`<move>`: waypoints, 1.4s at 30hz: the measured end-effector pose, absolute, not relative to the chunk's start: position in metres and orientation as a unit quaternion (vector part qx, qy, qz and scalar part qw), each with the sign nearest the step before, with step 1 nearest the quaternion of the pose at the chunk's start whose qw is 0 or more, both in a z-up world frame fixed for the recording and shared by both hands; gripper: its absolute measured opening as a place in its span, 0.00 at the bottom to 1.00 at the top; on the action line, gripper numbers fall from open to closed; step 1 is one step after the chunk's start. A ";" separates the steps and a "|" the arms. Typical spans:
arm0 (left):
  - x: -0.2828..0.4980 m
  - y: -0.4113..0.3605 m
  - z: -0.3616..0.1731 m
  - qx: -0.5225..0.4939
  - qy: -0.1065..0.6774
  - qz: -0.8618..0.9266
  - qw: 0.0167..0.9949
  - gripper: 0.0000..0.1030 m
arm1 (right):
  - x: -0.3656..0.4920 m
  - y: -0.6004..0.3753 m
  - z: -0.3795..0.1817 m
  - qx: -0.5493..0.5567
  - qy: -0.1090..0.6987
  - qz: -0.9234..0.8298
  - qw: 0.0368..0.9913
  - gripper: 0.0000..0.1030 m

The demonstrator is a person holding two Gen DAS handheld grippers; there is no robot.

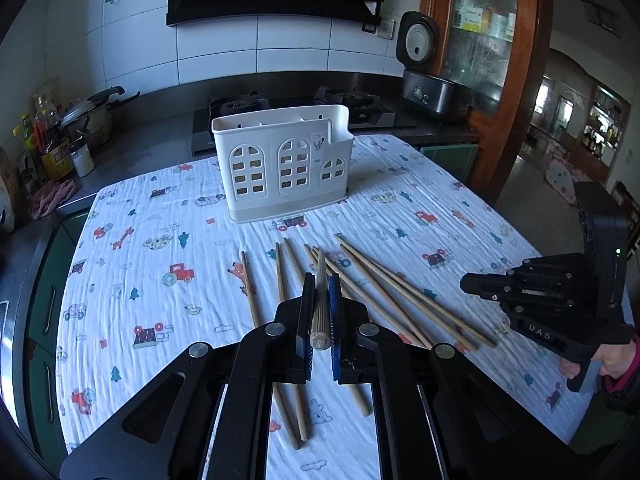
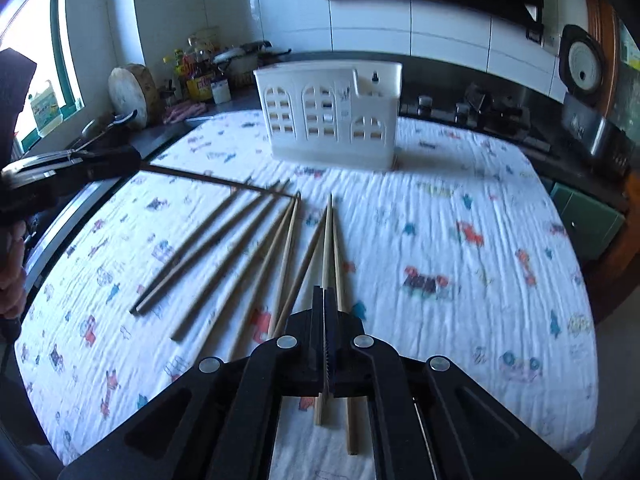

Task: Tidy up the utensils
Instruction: 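Lift the held chopsticks upright with both tools and carry them toward the white holder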

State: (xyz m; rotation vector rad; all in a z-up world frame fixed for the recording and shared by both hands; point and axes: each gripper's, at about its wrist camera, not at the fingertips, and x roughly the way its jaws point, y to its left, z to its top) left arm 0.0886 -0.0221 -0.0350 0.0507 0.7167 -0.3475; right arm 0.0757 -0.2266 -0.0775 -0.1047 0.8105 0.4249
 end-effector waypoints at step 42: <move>0.112 -0.012 -0.018 -0.004 0.355 -0.178 0.918 0.05 | 0.094 -0.212 -0.020 -0.049 0.334 0.216 0.916 0.06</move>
